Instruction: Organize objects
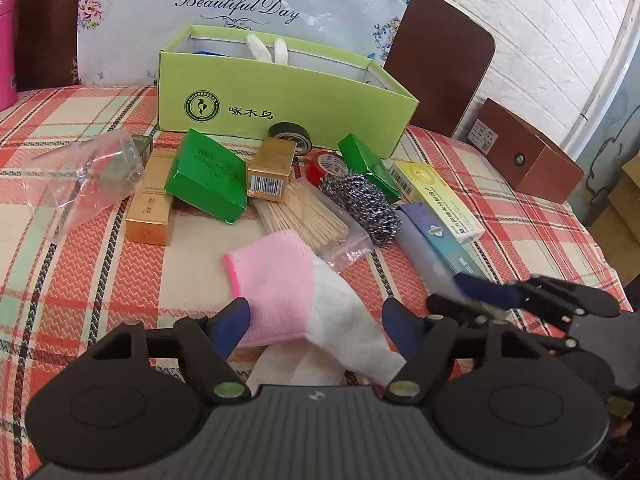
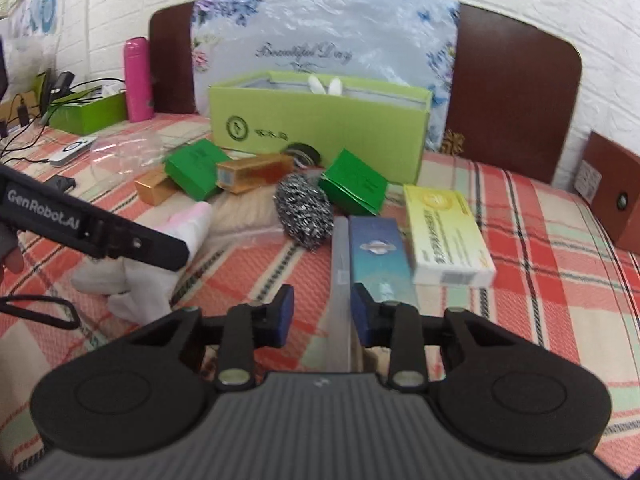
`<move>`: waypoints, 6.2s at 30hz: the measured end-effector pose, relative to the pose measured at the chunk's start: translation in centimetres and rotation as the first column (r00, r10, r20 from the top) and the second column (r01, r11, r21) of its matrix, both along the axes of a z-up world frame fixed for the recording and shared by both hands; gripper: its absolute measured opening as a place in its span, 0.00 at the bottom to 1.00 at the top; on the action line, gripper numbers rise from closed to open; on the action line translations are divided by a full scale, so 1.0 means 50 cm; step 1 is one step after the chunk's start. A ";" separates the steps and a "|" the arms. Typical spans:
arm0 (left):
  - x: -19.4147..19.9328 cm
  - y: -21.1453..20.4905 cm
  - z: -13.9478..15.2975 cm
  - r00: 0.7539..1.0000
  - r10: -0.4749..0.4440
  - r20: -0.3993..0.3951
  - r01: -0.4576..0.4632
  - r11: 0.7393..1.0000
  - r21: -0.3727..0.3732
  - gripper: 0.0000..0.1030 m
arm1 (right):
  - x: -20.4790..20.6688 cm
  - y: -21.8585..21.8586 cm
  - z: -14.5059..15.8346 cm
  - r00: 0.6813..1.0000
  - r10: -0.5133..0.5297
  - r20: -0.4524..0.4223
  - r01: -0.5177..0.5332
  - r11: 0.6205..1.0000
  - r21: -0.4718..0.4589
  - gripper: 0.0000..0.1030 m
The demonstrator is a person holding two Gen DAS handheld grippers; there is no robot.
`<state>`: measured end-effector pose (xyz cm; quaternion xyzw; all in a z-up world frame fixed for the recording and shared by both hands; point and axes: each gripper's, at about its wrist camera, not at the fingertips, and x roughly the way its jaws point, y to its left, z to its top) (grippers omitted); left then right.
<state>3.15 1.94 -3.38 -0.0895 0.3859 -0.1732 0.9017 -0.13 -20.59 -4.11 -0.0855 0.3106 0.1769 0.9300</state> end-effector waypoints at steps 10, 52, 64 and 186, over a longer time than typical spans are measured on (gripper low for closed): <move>0.014 -0.011 -0.009 1.000 0.003 -0.016 -0.002 1.000 0.012 0.68 | 0.033 0.003 -0.021 0.997 -0.046 -0.069 0.046 0.999 0.004 0.33; 0.341 -0.005 0.257 0.943 0.132 0.304 -0.106 0.989 -0.101 0.11 | 0.348 0.011 0.206 0.981 -0.062 0.183 0.021 0.977 0.214 0.26; 0.488 -0.016 0.168 0.966 0.139 0.220 -0.139 0.990 -0.015 0.11 | 0.526 0.038 0.091 0.993 -0.052 0.102 0.041 0.994 0.105 0.26; 0.177 -0.054 0.218 0.969 0.047 0.241 -0.023 0.995 -0.102 0.33 | 0.203 -0.053 0.164 0.982 -0.068 0.175 0.039 0.985 0.167 0.37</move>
